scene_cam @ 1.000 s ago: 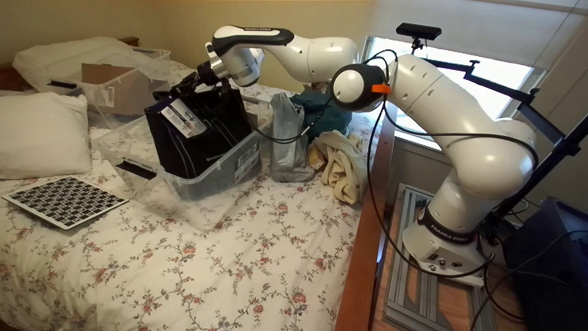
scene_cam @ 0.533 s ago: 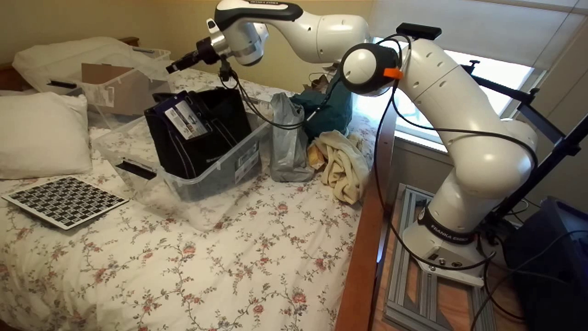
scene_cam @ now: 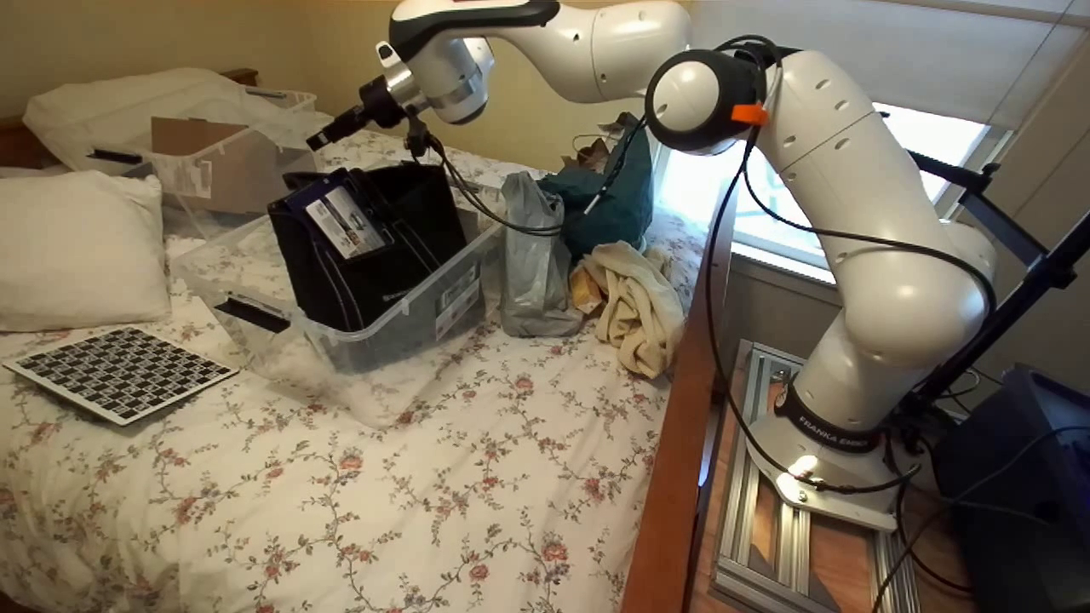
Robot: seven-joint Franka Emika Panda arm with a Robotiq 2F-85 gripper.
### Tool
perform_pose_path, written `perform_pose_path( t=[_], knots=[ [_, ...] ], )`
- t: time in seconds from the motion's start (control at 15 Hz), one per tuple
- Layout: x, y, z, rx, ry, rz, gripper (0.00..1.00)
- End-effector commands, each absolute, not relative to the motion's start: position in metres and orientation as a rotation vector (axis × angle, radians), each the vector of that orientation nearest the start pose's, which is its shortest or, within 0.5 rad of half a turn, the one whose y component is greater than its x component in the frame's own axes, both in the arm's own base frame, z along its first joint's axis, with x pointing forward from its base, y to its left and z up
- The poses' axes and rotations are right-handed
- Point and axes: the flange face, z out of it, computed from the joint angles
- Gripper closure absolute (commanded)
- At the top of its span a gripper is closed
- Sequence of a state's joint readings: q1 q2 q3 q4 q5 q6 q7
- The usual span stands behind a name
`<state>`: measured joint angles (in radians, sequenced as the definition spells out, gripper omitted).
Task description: Put the black object in the storage box
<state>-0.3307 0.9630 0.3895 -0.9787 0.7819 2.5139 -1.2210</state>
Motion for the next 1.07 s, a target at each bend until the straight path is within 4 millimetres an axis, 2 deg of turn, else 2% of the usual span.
perform_pose_path(
  t=[0.0,0.27,0.47,1.0],
  knots=[
    [0.799,-0.09,0.365,-2.375,-0.595,-1.229,0.51],
    [0.795,-0.085,0.361,-2.319,-0.661,-1.256,0.79],
    [0.793,-0.091,0.348,-2.324,-0.674,-1.274,0.98],
    [0.792,-0.089,0.322,-2.315,-0.684,-1.395,1.0]
  ],
)
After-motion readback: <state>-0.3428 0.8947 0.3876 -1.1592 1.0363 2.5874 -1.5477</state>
